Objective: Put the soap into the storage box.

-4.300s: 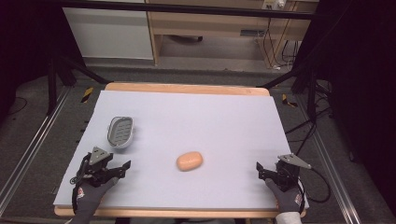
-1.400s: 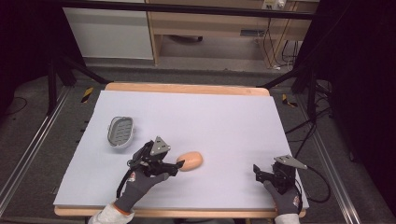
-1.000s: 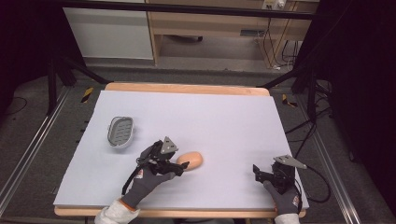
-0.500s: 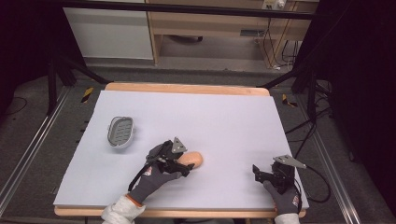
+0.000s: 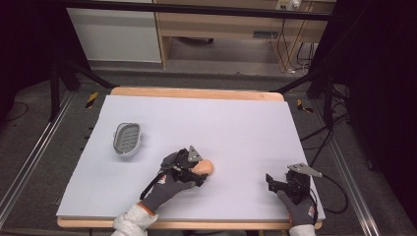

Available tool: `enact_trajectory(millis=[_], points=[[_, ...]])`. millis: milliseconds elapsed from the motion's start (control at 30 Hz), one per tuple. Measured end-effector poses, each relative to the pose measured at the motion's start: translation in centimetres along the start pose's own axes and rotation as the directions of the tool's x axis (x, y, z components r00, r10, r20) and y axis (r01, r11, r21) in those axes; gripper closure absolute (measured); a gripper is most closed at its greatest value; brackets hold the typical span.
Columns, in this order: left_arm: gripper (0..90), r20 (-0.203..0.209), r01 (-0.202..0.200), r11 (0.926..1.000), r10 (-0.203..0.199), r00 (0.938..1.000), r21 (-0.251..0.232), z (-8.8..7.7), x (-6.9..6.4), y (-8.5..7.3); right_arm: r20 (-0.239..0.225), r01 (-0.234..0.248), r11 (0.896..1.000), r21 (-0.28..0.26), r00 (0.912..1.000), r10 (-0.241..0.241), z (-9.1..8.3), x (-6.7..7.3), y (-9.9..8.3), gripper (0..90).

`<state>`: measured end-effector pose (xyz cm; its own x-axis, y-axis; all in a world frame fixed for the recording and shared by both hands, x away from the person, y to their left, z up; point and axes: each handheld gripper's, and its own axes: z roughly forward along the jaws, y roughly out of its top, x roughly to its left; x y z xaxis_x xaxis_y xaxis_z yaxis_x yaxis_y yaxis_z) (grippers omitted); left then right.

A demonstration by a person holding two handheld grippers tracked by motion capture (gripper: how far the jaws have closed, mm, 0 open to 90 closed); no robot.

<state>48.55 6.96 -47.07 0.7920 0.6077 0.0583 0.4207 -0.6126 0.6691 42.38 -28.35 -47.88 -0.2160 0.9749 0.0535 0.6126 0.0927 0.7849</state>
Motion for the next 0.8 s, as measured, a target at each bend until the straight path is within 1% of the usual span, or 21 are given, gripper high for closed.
enact_trajectory(millis=[100,233,300,333,367,467,500,633,800], points=[[22.6,0.002,-0.001,0.9999,0.001,1.0000,0.014,0.35,-0.09,0.05,-0.001,0.002,1.000,0.000,1.0000,-0.002,0.02,-0.01,0.00,7.3],[23.1,-0.004,-0.005,0.9998,0.005,1.0000,0.017,0.61,-0.21,0.04,-0.002,0.000,1.000,0.001,1.0000,0.000,0.02,-0.02,0.01,7.3],[23.4,-0.001,0.000,0.9999,0.000,1.0000,0.014,0.64,-0.20,0.05,-0.001,0.000,1.000,0.002,1.0000,0.000,0.03,-0.02,0.01,7.3],[23.4,0.001,-0.001,0.9999,0.001,1.0000,0.014,0.64,-0.18,0.05,-0.001,-0.001,1.000,0.003,1.0000,0.001,0.04,0.00,0.00,7.3],[23.7,0.011,0.000,0.9998,0.000,0.9999,0.018,0.65,-0.10,0.04,-0.001,0.000,1.000,0.003,1.0000,0.000,0.04,0.00,0.01,7.4],[27.3,0.028,0.010,0.9997,-0.010,0.9996,0.020,0.64,-0.03,0.04,0.000,0.001,1.000,0.003,1.0000,-0.001,0.07,-0.02,0.01,7.3],[28.1,0.028,0.001,0.9996,-0.002,0.9996,0.027,0.59,-0.02,0.06,0.001,0.002,1.000,0.003,1.0000,-0.002,0.07,-0.02,0.00,7.3],[29.3,0.030,0.000,0.9996,-0.001,0.9996,0.028,0.58,-0.05,0.11,0.000,0.000,1.000,0.004,1.0000,0.000,0.09,-0.02,0.01,7.3],[29.9,0.025,0.017,0.9997,-0.017,0.9995,0.018,0.50,-0.12,-0.02,0.001,-0.001,1.000,0.004,1.0000,0.001,0.08,-0.04,0.01,7.3]])
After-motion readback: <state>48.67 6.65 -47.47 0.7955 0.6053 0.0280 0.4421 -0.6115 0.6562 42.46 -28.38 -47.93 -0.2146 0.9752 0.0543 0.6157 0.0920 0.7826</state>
